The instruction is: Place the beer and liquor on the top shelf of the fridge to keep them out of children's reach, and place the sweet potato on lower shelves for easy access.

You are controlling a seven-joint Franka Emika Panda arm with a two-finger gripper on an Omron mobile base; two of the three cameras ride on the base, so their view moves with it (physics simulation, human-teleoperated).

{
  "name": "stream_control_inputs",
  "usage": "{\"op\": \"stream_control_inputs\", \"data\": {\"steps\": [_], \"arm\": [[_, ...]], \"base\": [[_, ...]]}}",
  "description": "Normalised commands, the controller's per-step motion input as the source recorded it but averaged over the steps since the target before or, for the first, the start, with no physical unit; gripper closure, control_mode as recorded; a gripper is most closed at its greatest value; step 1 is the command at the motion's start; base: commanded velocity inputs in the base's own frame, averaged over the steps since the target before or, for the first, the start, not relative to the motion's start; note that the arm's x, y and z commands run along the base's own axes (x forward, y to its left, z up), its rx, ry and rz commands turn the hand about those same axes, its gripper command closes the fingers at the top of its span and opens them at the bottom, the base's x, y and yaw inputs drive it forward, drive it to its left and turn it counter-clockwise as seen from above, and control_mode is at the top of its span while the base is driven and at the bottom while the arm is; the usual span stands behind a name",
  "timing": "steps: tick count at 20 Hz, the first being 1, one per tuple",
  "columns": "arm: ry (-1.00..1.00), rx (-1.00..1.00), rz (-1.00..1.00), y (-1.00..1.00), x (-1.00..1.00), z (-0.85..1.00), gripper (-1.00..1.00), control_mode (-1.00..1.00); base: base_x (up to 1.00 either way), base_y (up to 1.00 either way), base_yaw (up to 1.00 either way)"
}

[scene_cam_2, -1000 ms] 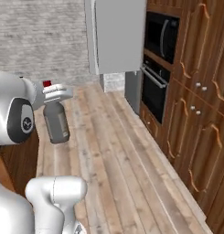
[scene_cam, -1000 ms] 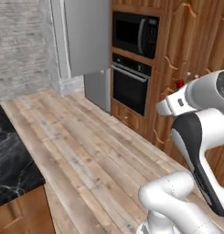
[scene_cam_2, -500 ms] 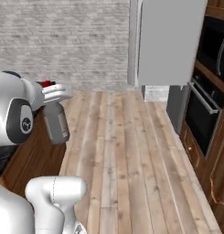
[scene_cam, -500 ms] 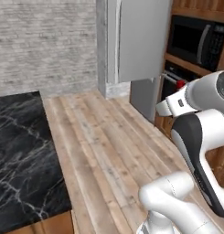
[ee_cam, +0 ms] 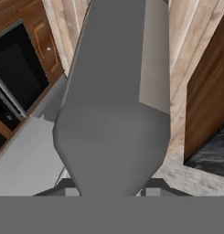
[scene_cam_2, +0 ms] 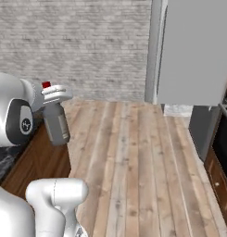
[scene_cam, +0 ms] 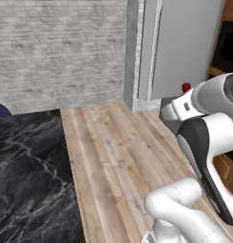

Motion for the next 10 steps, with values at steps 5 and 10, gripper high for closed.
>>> {"op": "stream_control_inputs", "data": {"steps": [5,10], "arm": [[0.0,0.0,0.0,0.0,0.0,0.0,1.0,1.0],[0.0,0.0,0.0,0.0,0.0,0.0,1.0,1.0]], "base": [[1.0,0.0,0.12],[1.0,0.0,0.02]]}}
